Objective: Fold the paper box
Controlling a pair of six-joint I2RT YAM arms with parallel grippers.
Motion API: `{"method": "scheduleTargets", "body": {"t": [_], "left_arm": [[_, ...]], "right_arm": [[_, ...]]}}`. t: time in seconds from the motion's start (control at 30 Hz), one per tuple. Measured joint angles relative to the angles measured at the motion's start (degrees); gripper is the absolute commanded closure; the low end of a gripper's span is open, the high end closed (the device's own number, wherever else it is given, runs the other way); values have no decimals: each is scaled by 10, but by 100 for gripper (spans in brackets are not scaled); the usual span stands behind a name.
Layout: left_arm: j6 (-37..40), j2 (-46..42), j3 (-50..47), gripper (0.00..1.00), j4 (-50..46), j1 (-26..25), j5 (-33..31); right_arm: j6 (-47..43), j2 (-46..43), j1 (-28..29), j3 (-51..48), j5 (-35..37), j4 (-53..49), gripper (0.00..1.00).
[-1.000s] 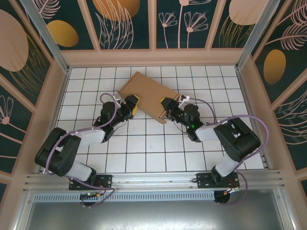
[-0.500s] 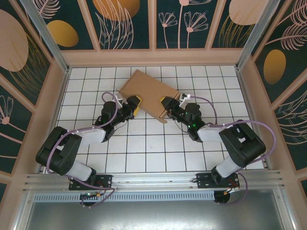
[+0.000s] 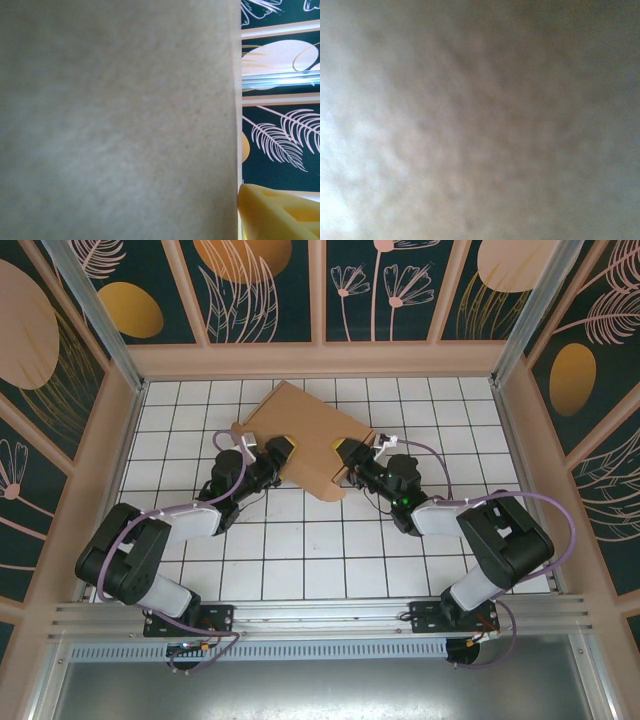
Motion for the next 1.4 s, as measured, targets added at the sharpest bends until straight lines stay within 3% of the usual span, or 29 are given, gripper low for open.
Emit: {"method": "scheduleTargets", "body": {"t": [0.2,0.47,0.63,0.9,1.03,1.13,1.3,1.4], "left_arm": [[9,-29,7,28,10,-4,-41],[17,-39,11,45,47,-5,-78],[-3,-49,11,54,43,-5,-86],[-5,-101,10,56,-20,-5,-105],[-5,-133,10,56,-75,-7,-125],[-7,-165,11,56,-109,-13,-136],[2,-210,13,59,-207,-11,-167],[2,-215,23,61,-284,-11,-175]], "right_arm": [[75,44,23,2,0,100,48],[140,89,36,14,7,179,47],[150,93,38,15,-6,198,35],[130,73,44,13,-27,180,17],[68,-12,29,-9,-45,88,10],[-8,-118,-2,-28,-49,-37,1],[-192,-241,-63,-1,-23,-215,3],[-350,-268,-54,30,16,-288,7]]}}
